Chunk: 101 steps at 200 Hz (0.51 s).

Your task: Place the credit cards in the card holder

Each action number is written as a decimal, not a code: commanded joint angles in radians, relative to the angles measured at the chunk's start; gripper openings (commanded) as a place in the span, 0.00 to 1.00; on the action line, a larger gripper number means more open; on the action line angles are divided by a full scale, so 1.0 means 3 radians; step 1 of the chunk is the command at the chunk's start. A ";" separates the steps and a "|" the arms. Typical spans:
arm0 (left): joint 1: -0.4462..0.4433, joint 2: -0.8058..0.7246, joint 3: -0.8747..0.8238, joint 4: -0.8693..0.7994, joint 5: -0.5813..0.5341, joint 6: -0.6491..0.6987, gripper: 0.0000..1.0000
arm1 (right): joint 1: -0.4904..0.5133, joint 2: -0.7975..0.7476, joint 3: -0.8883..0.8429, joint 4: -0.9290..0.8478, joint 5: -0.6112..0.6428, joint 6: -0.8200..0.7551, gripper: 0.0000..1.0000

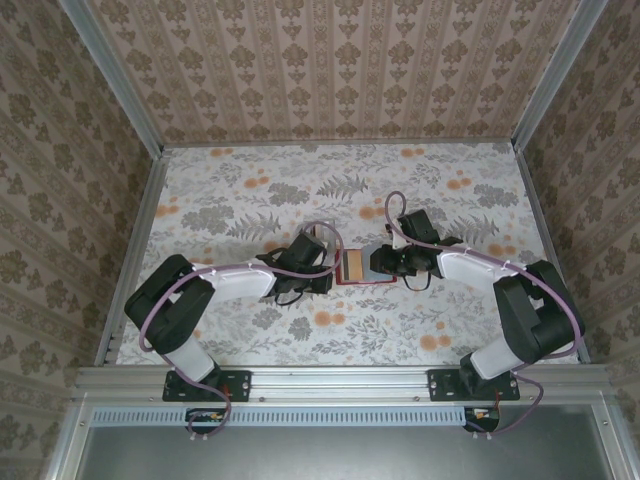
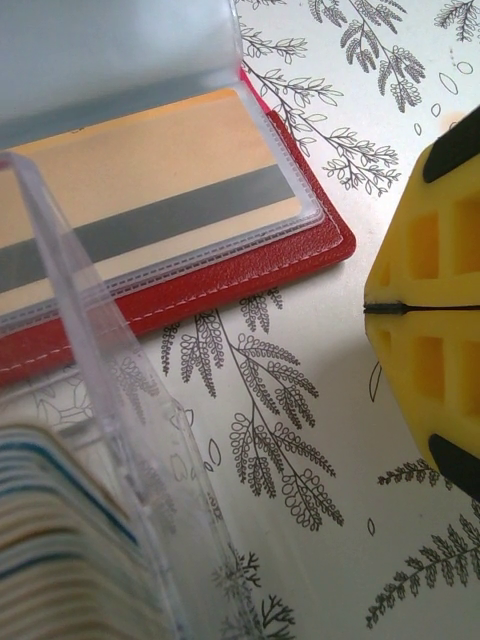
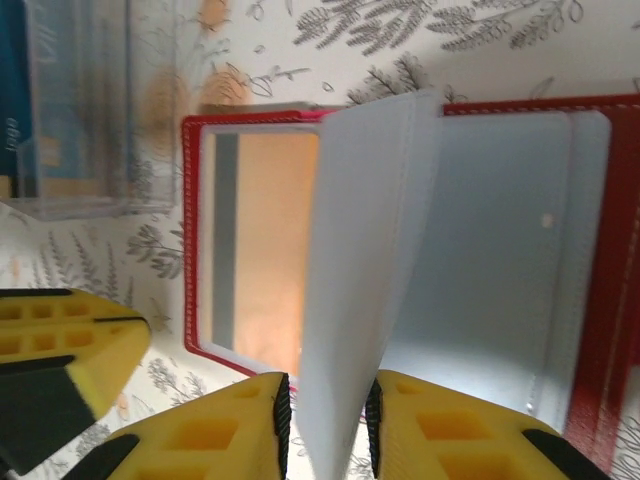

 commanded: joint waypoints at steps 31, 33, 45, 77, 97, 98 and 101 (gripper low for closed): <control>0.0005 0.0033 0.0035 -0.0014 0.0010 0.0048 0.08 | -0.0026 -0.0022 -0.0040 0.0315 -0.0295 0.0192 0.21; 0.0006 0.0034 0.0031 -0.0007 0.0010 0.0045 0.08 | -0.0026 -0.0021 -0.0043 0.0325 -0.0303 0.0197 0.21; 0.0005 0.0049 0.0014 0.0038 0.0025 0.0037 0.08 | -0.0026 -0.0019 -0.0069 0.0407 -0.0350 0.0219 0.21; 0.0010 0.0072 -0.0014 0.0062 0.0045 0.0018 0.08 | -0.0024 0.0019 -0.0056 0.0463 -0.0411 0.0277 0.23; 0.0015 0.0101 -0.0047 0.0109 0.0083 0.0001 0.08 | -0.0026 0.0045 -0.0058 0.0458 -0.0397 0.0266 0.24; 0.0013 0.0101 -0.0047 0.0109 0.0085 0.0001 0.08 | -0.0026 0.0043 -0.0064 0.0463 -0.0396 0.0269 0.24; 0.0015 0.0101 -0.0049 0.0106 0.0091 0.0001 0.08 | -0.0024 0.0044 -0.0066 0.0467 -0.0397 0.0272 0.24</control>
